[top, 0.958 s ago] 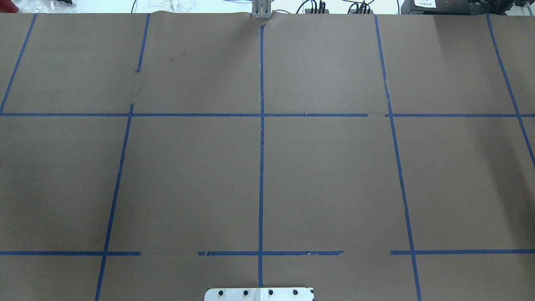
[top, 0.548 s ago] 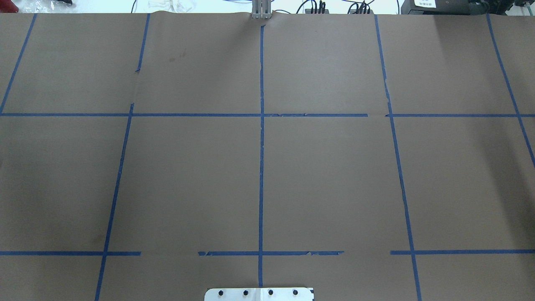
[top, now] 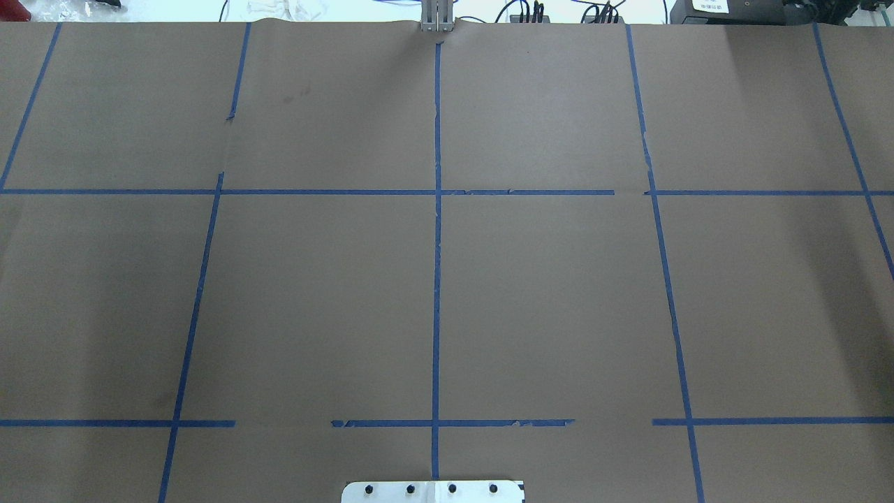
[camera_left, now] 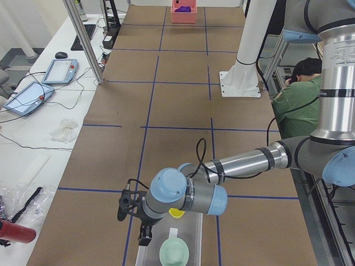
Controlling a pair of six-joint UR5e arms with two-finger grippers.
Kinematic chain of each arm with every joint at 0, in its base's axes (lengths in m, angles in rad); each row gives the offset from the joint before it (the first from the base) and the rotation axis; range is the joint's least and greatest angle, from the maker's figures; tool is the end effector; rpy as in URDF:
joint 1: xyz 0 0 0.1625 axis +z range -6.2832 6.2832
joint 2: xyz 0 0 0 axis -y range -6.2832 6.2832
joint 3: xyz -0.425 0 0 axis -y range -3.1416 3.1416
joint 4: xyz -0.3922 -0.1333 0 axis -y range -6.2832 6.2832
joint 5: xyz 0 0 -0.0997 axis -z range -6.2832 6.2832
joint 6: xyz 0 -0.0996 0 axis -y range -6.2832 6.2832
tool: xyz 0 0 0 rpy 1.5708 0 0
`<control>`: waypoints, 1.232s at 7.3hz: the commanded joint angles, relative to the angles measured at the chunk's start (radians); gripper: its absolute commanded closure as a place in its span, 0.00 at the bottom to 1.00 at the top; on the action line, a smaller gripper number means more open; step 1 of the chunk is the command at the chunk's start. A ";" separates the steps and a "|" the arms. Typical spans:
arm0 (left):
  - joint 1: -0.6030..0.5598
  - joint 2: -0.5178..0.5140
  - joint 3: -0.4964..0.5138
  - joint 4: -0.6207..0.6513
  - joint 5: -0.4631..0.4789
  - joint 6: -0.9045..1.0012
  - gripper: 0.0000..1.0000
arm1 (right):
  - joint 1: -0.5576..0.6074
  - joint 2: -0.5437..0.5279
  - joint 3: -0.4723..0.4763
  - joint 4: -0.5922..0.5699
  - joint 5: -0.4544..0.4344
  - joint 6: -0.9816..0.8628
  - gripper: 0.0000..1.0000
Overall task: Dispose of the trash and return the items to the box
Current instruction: 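Carry the green bowl over the clear bin and lower it in, then release the bowl and raise the left gripper away from the bin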
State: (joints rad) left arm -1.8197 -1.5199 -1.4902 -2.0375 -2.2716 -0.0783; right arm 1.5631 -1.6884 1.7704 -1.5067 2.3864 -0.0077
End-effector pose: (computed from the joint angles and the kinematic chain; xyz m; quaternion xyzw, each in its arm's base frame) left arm -0.1868 -0.4544 0.6775 0.1850 0.3239 -0.0943 0.9230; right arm 0.0573 -0.4500 0.6055 0.0670 -0.3955 -0.0360 0.9153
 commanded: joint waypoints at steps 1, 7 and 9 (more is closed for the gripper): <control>0.013 0.000 -0.123 -0.042 -0.037 -0.269 0.00 | 0.000 -0.002 0.007 0.000 -0.003 0.000 0.00; 0.214 -0.005 -0.247 0.104 -0.066 -0.264 0.00 | 0.000 -0.001 -0.005 0.000 -0.009 -0.006 0.00; 0.227 -0.003 -0.271 0.246 -0.065 -0.096 0.00 | 0.000 0.000 -0.006 0.000 -0.009 -0.008 0.00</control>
State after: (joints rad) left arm -1.6058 -1.5225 -1.7445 -1.8890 -2.3375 -0.2731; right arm 1.5631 -1.6893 1.7651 -1.5064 2.3777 -0.0144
